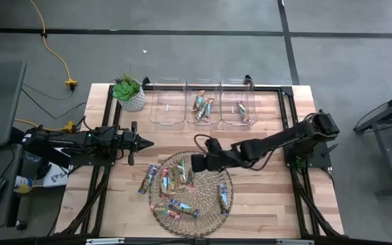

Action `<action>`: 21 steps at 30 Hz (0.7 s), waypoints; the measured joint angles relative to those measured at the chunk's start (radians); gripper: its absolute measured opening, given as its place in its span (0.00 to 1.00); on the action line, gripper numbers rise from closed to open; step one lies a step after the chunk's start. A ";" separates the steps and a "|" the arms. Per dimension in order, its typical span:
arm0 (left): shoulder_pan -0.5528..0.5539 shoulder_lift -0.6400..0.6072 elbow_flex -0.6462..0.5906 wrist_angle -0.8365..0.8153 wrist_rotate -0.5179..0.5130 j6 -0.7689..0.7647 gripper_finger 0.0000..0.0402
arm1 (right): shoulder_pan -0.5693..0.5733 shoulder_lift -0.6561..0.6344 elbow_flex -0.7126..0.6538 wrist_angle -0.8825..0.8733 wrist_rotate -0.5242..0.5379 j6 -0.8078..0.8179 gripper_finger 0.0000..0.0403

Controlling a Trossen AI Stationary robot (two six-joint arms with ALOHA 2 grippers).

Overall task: Pick and place Granola Bars by type
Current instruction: Put the red granola bar into the right transparent bin

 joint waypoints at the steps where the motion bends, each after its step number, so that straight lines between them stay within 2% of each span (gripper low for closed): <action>1: 0.000 0.000 0.000 0.000 0.000 0.000 0.00 | 0.000 -0.018 0.000 0.012 0.013 -0.032 0.11; 9: 0.000 0.000 0.000 0.000 0.000 0.000 0.00 | 0.000 -0.139 0.002 0.082 0.095 -0.340 0.11; 21: 0.000 0.000 0.000 0.000 0.000 0.000 0.00 | -0.001 -0.251 0.002 0.185 0.109 -0.784 0.11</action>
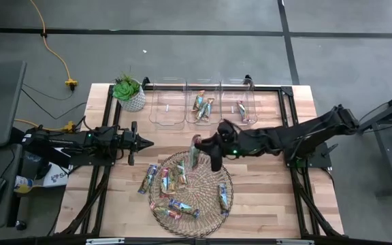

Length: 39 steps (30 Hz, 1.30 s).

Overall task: Pick and place Granola Bars by type
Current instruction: Put the red granola bar into the right transparent bin

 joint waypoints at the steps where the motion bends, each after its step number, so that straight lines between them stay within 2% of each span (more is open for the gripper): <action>1: 0.000 0.000 0.000 0.000 0.000 0.000 0.00 | -0.001 -0.009 0.000 0.010 0.002 -0.037 0.11; 13: 0.000 0.000 0.000 0.000 0.000 0.000 0.00 | -0.002 -0.163 0.000 0.076 0.072 -0.378 0.11; 17: 0.000 0.000 0.000 0.000 0.000 0.000 0.00 | -0.002 -0.213 0.000 0.076 0.176 -0.492 0.11; 24: 0.000 0.000 0.000 0.000 0.000 0.000 0.00 | -0.038 -0.265 0.000 0.051 0.470 -0.634 0.11; 27: 0.000 0.000 0.000 0.000 0.000 0.000 0.00 | -0.085 -0.266 0.002 0.004 0.543 -0.636 0.11; 32: 0.000 0.000 0.000 0.000 0.000 0.000 0.00 | -0.203 -0.262 0.002 -0.142 0.548 -0.521 0.11; 36: 0.000 0.000 0.000 0.000 0.000 0.000 0.00 | -0.319 -0.261 0.002 -0.311 0.509 -0.378 0.11; 39: 0.000 0.000 0.000 0.000 0.000 0.000 0.00 | -0.414 -0.261 0.002 -0.431 0.422 -0.303 0.11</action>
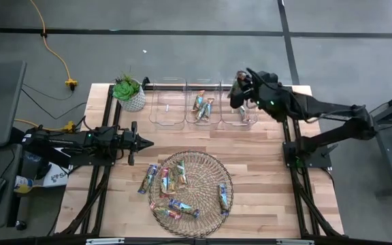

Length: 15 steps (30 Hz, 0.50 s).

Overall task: Pick and place Granola Bars by type
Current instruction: Put the red granola bar into the right transparent bin

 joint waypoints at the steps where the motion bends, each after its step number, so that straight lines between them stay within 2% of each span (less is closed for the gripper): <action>1: 0.000 0.000 0.000 0.000 0.000 0.000 0.00 | -0.034 0.002 0.000 -0.033 -0.036 0.018 0.11; 7: 0.000 0.000 0.000 0.000 0.000 0.000 0.00 | -0.224 0.037 0.000 -0.164 -0.230 0.050 0.11; 15: 0.000 0.000 0.000 0.000 0.000 0.000 0.00 | -0.415 0.202 0.000 -0.223 -0.496 0.048 0.11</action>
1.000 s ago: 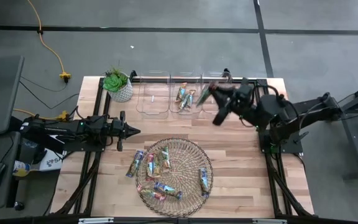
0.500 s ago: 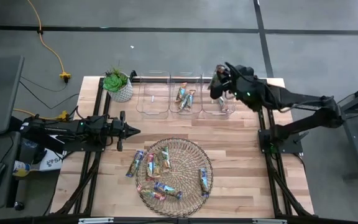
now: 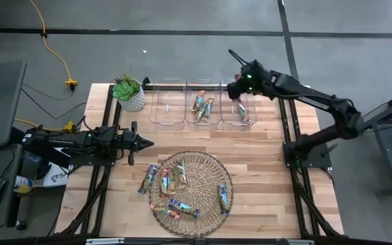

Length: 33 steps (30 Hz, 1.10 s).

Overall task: Pick and place Granola Bars by type
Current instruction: Put the red granola bar into the right transparent bin

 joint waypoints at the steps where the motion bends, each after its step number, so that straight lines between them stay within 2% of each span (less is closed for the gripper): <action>1: 0.000 0.000 0.000 0.000 0.000 0.000 0.00 | -0.012 0.024 0.000 -0.002 -0.021 0.003 0.11; 9: 0.000 0.000 0.000 0.000 0.000 0.000 0.00 | -0.078 0.194 0.000 -0.069 -0.125 0.083 0.11; 17: 0.000 0.000 0.000 0.000 0.000 0.000 0.00 | -0.083 0.309 0.000 -0.108 -0.192 0.086 0.11; 33: 0.000 0.000 0.000 0.000 0.000 0.000 0.00 | -0.083 0.330 -0.001 -0.181 -0.194 0.166 0.11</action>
